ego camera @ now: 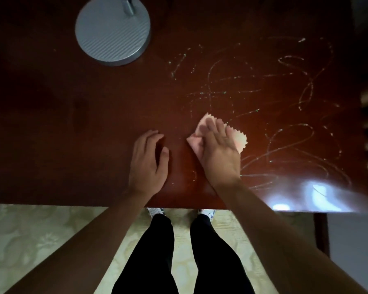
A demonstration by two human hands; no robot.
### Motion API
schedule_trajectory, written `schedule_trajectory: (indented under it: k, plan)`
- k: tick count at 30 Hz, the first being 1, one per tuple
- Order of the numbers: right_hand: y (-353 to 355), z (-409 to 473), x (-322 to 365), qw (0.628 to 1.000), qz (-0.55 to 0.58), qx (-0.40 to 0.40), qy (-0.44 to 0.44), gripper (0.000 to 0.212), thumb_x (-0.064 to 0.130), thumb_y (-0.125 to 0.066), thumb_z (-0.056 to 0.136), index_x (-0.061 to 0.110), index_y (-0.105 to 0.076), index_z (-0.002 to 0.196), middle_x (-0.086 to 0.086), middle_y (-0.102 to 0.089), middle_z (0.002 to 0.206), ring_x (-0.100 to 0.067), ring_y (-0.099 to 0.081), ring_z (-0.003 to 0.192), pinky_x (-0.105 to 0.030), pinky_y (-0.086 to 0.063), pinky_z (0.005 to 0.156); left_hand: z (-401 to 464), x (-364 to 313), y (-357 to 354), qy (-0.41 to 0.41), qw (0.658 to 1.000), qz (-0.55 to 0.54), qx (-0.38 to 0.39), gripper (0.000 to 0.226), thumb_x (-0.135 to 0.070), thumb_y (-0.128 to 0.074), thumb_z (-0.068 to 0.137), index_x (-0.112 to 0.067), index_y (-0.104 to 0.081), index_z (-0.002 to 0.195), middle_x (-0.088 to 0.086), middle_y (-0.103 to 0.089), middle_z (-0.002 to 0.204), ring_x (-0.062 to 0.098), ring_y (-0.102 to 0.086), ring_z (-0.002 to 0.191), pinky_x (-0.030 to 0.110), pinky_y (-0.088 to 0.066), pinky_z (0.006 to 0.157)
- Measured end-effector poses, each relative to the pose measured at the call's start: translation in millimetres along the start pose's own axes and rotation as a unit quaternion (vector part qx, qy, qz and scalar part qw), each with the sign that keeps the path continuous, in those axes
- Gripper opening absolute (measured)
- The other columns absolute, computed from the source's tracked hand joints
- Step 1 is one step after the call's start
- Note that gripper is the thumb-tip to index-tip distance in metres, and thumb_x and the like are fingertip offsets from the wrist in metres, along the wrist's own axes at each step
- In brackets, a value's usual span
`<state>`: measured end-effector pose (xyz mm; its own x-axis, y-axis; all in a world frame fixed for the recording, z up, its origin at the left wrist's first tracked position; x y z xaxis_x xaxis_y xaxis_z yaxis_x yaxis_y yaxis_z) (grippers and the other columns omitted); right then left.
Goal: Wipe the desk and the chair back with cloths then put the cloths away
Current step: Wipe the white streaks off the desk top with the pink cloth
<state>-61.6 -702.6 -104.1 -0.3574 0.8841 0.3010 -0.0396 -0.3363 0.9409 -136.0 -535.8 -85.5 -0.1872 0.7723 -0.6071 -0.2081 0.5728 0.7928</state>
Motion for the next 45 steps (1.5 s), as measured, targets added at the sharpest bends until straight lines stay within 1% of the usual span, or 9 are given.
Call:
schedule_trajectory:
  k: [6,10,17,20,24,27,32,39,45]
  plan:
    - [-15,-72,81,0.997,0.031,0.018,0.075,0.053,0.023,-0.065,0.091,0.003,-0.051,0.137,-0.015,-0.044,0.147,-0.032,-0.036,0.140,-0.047,-0.027,0.117,-4,4,-2,0.005,1.000,-0.014,-0.001,0.043,-0.032,-0.041,0.098,-0.004,-0.059,0.124,0.011,-0.054,0.135,0.024,-0.046,0.131,0.030,-0.033,0.112]
    - [2,-88,39,0.990,0.042,0.023,0.133,0.045,0.035,-0.061,0.095,0.003,-0.061,0.127,-0.013,-0.050,0.142,-0.030,-0.043,0.135,-0.048,-0.033,0.113,-2,5,-2,-0.002,1.000,-0.021,0.002,0.041,-0.031,-0.043,0.097,-0.004,-0.060,0.122,0.011,-0.054,0.134,0.025,-0.045,0.132,0.035,-0.034,0.113]
    - [-10,-12,26,0.999,-0.011,-0.002,-0.048,0.043,0.030,-0.062,0.096,0.007,-0.055,0.132,-0.014,-0.048,0.145,-0.032,-0.037,0.139,-0.045,-0.023,0.118,-1,7,-3,-0.015,1.000,-0.020,0.006,0.043,-0.034,-0.041,0.099,-0.004,-0.059,0.124,0.012,-0.054,0.135,0.025,-0.044,0.133,0.033,-0.031,0.114]
    - [-20,-41,72,1.000,0.015,-0.007,0.018,0.040,0.017,-0.048,0.097,0.002,-0.054,0.133,-0.018,-0.049,0.143,-0.037,-0.042,0.135,-0.048,-0.026,0.116,-1,9,-4,-0.012,1.000,-0.018,-0.004,0.042,-0.034,-0.042,0.099,-0.003,-0.059,0.123,0.012,-0.055,0.133,0.026,-0.046,0.131,0.032,-0.032,0.113]
    - [-10,-79,56,0.995,0.026,-0.005,0.092,0.046,0.031,-0.066,0.093,0.005,-0.058,0.131,-0.011,-0.051,0.142,-0.030,-0.044,0.135,-0.047,-0.032,0.114,-3,10,-5,-0.019,1.000,-0.021,-0.007,0.040,-0.031,-0.042,0.099,-0.003,-0.060,0.122,0.012,-0.055,0.133,0.026,-0.046,0.132,0.032,-0.032,0.113]
    - [4,-63,-2,1.000,-0.012,0.005,-0.006,0.053,0.025,-0.076,0.086,0.007,-0.058,0.131,-0.011,-0.051,0.142,-0.030,-0.044,0.135,-0.043,-0.028,0.116,-3,8,-6,-0.019,1.000,-0.019,-0.005,0.039,-0.031,-0.044,0.097,-0.004,-0.060,0.121,0.011,-0.055,0.133,0.026,-0.045,0.132,0.036,-0.034,0.113]
    - [7,2,-33,0.989,-0.026,0.001,-0.147,0.046,0.030,-0.055,0.099,0.004,-0.049,0.136,-0.015,-0.046,0.146,-0.037,-0.036,0.138,-0.051,-0.028,0.115,-3,7,-7,-0.004,1.000,0.000,0.006,0.041,-0.033,-0.043,0.097,-0.006,-0.058,0.123,0.009,-0.053,0.135,0.023,-0.041,0.134,0.031,-0.029,0.114]
    - [-16,-63,76,0.999,0.029,-0.015,0.022,0.040,0.014,-0.057,0.094,0.003,-0.056,0.132,-0.015,-0.051,0.141,-0.034,-0.045,0.134,-0.048,-0.035,0.112,-3,5,-6,-0.027,0.999,0.013,-0.013,0.041,-0.033,-0.045,0.097,-0.002,-0.061,0.119,0.014,-0.055,0.132,0.029,-0.047,0.129,0.039,-0.037,0.110]
    - [14,-55,-10,0.999,-0.009,-0.035,0.010,0.044,0.037,-0.048,0.101,0.004,-0.063,0.125,-0.014,-0.058,0.134,-0.033,-0.053,0.126,-0.048,-0.042,0.107,-2,4,-9,-0.014,1.000,0.018,0.000,0.041,-0.032,-0.046,0.095,-0.003,-0.060,0.121,0.012,-0.052,0.134,0.027,-0.042,0.133,0.033,-0.030,0.113]
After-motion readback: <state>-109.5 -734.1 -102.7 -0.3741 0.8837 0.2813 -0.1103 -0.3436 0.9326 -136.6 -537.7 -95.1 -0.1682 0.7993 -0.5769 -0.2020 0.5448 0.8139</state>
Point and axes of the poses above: each hand's wrist, its own z-axis towards the middle knuckle, its own y-axis out of the back of the hand, x = y × z, the point moved 3 cm from there along z, towards the middle knuckle
